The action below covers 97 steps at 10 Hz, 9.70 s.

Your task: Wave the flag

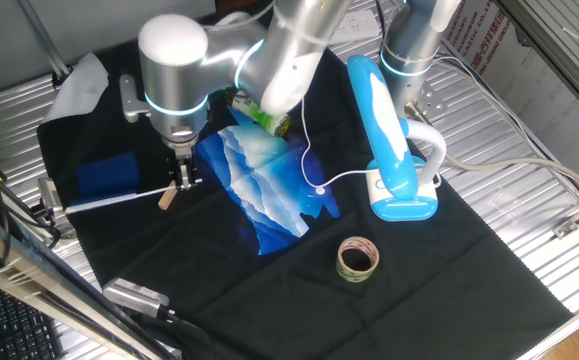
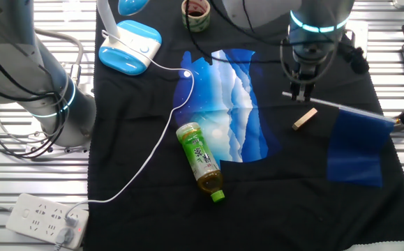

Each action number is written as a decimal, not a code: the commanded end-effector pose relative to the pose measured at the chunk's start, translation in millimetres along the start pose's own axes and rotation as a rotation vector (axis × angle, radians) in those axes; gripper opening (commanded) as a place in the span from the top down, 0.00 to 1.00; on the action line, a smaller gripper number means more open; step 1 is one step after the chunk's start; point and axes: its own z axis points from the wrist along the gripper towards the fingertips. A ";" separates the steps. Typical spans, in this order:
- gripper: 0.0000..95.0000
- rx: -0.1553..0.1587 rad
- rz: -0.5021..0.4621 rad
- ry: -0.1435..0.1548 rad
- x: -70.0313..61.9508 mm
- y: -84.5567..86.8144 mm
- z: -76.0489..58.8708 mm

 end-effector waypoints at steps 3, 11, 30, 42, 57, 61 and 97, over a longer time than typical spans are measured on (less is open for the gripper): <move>1.00 0.001 0.004 -0.004 5.0 5.5 -13.9; 1.00 -0.011 0.025 0.021 25.5 16.4 -42.5; 1.00 -0.007 -0.034 0.065 47.8 -28.1 -131.5; 1.00 -0.012 -0.035 0.078 39.8 -24.8 -149.2; 1.00 -0.025 -0.054 0.105 62.5 -47.7 -172.8; 1.00 -0.026 -0.058 0.103 62.2 -47.4 -172.6; 1.00 0.007 -0.027 -0.001 57.6 -22.1 -64.5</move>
